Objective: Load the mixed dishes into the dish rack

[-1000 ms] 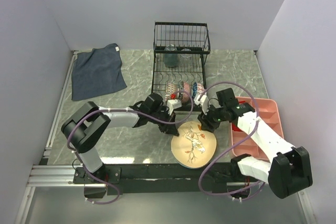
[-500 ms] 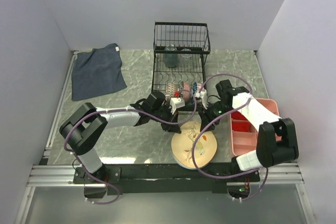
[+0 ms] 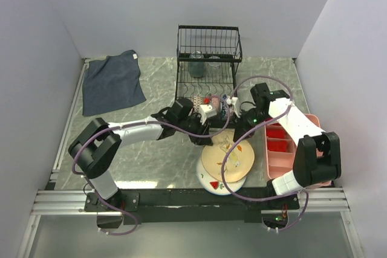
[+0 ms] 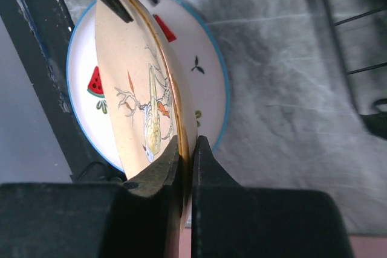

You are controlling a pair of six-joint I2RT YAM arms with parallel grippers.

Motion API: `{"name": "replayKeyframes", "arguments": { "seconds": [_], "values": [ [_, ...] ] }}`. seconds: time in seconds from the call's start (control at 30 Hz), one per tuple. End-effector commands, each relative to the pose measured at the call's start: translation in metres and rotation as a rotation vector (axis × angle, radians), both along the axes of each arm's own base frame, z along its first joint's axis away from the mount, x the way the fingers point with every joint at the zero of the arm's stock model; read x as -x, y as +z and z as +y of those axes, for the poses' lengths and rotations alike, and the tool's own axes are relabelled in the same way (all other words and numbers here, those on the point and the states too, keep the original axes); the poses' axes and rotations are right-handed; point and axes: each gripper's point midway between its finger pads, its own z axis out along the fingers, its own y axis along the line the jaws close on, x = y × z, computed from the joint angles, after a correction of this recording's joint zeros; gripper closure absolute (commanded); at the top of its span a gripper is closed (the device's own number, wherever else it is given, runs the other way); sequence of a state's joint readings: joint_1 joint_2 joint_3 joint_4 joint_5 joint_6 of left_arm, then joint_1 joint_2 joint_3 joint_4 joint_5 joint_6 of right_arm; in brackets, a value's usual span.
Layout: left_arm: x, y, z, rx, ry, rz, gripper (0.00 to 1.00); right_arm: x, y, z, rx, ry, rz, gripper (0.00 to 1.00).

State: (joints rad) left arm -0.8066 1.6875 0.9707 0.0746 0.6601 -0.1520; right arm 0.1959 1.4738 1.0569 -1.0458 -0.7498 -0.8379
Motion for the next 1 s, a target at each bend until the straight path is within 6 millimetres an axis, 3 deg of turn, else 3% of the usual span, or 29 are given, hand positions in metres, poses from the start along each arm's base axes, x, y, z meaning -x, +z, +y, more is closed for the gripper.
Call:
{"name": "replayKeyframes", "arguments": {
  "seconds": [0.0,0.13,0.23,0.3,0.37,0.47,0.57,0.63,0.67,0.7,0.73,0.77,0.8,0.87,0.9,0.97],
  "values": [
    [-0.043,0.037,0.004,0.005,0.068,-0.181,0.62,0.013,0.049,0.012,-0.080,0.048,0.004,1.00],
    [-0.075,0.077,0.045,-0.019,0.136,-0.316,0.47,0.008,0.088,0.013,-0.091,0.042,-0.066,1.00],
    [-0.090,0.109,0.073,-0.011,0.176,-0.425,0.39,0.001,0.124,0.016,-0.110,0.021,-0.142,1.00],
    [-0.093,0.117,0.088,-0.036,0.194,-0.461,0.37,0.000,0.138,0.017,-0.122,0.007,-0.172,1.00],
    [-0.104,0.142,0.106,0.001,0.276,-0.538,0.31,-0.005,0.155,0.019,-0.132,-0.024,-0.206,1.00],
    [-0.119,0.152,0.132,0.013,0.422,-0.537,0.22,-0.020,0.176,0.021,-0.139,-0.123,-0.267,1.00],
    [-0.153,0.168,0.168,0.010,0.670,-0.553,0.20,-0.055,0.209,0.021,-0.157,-0.321,-0.355,1.00],
    [-0.175,0.183,0.199,-0.008,0.873,-0.592,0.17,-0.085,0.254,0.026,-0.234,-0.448,-0.455,1.00],
    [-0.179,0.185,0.207,-0.028,0.913,-0.609,0.16,-0.098,0.263,0.029,-0.253,-0.469,-0.471,1.00],
    [-0.185,0.195,0.212,-0.016,0.950,-0.656,0.15,-0.113,0.281,0.029,-0.271,-0.505,-0.540,1.00],
    [-0.190,0.195,0.221,-0.039,0.994,-0.671,0.15,-0.119,0.308,0.031,-0.318,-0.542,-0.584,1.00],
    [-0.192,0.198,0.224,-0.041,1.013,-0.678,0.15,-0.127,0.320,0.031,-0.339,-0.568,-0.613,1.00],
    [-0.194,0.197,0.225,-0.047,1.022,-0.679,0.15,-0.142,0.344,0.026,-0.370,-0.634,-0.711,1.00],
    [-0.196,0.195,0.229,-0.053,1.043,-0.684,0.15,-0.148,0.370,0.023,-0.432,-0.720,-0.800,1.00],
    [-0.195,0.195,0.231,-0.047,1.052,-0.684,0.15,-0.154,0.396,0.023,-0.493,-0.738,-0.906,1.00],
    [-0.194,0.186,0.234,-0.055,1.070,-0.675,0.14,-0.165,0.405,0.013,-0.489,-0.875,-0.995,1.00]
  ]
}}
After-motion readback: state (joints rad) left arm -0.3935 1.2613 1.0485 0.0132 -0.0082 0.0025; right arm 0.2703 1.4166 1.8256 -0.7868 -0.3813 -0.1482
